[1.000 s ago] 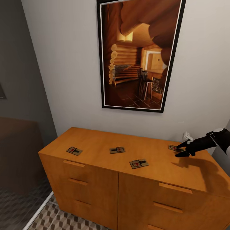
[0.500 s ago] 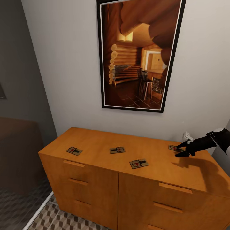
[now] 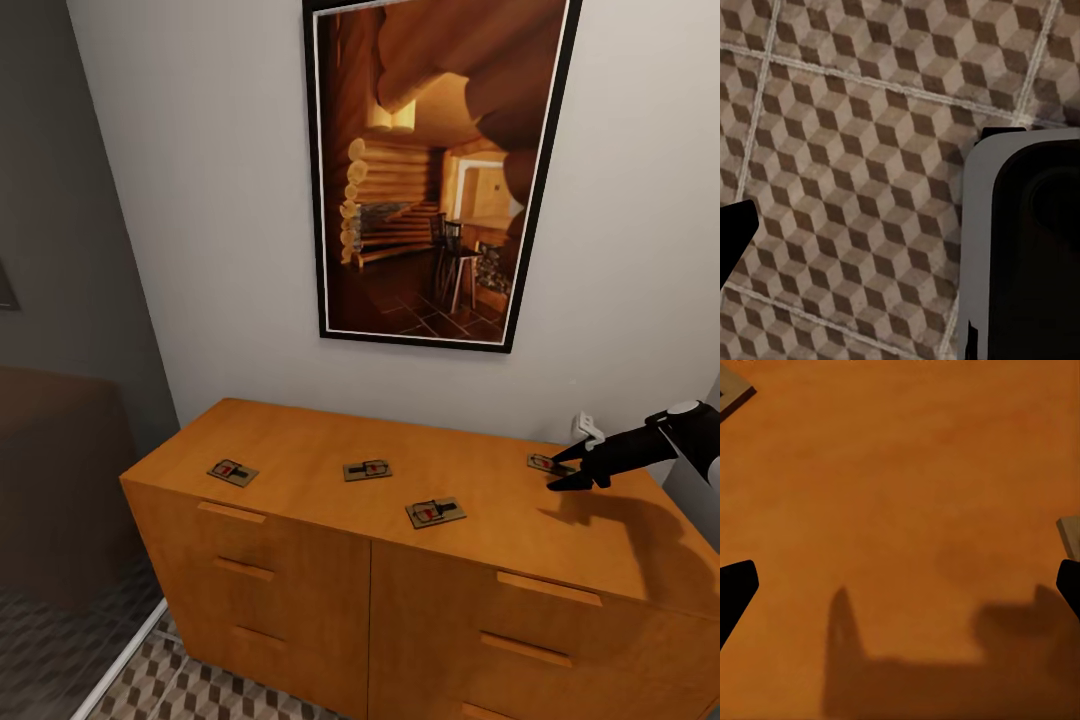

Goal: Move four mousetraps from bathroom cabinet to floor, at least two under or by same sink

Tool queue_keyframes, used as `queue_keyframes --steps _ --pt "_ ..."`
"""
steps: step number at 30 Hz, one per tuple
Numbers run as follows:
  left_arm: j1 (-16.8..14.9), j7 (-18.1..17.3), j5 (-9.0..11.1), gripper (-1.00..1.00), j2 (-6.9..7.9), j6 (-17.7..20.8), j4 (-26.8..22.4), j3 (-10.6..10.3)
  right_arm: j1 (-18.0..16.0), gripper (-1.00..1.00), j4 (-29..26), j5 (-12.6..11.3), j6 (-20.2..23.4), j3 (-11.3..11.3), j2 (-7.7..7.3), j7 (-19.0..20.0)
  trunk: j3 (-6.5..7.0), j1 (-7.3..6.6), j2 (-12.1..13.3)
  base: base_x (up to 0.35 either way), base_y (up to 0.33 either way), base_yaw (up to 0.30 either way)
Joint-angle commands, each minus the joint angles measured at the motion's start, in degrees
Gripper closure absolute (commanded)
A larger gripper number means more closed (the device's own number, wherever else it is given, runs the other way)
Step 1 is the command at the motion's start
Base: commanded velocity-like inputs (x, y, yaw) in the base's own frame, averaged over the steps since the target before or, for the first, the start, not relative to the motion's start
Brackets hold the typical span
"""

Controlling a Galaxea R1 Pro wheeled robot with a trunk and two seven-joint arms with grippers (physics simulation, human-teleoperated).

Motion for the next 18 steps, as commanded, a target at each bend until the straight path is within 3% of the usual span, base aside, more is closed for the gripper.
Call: queue_keyframes --steps 1,18 --pt "-0.03 0.16 -0.02 -1.00 0.00 -0.27 0.09 -0.06 -0.03 -1.00 -0.03 0.02 0.26 0.06 0.01 0.18 -0.05 0.00 -0.03 0.000 0.000 0.000" --pt "-0.03 0.16 -0.10 -1.00 0.40 -0.24 0.03 -0.02 -0.07 -1.00 -0.39 -0.11 0.27 -0.03 0.08 0.22 -0.05 0.00 -0.03 0.000 0.000 0.000"
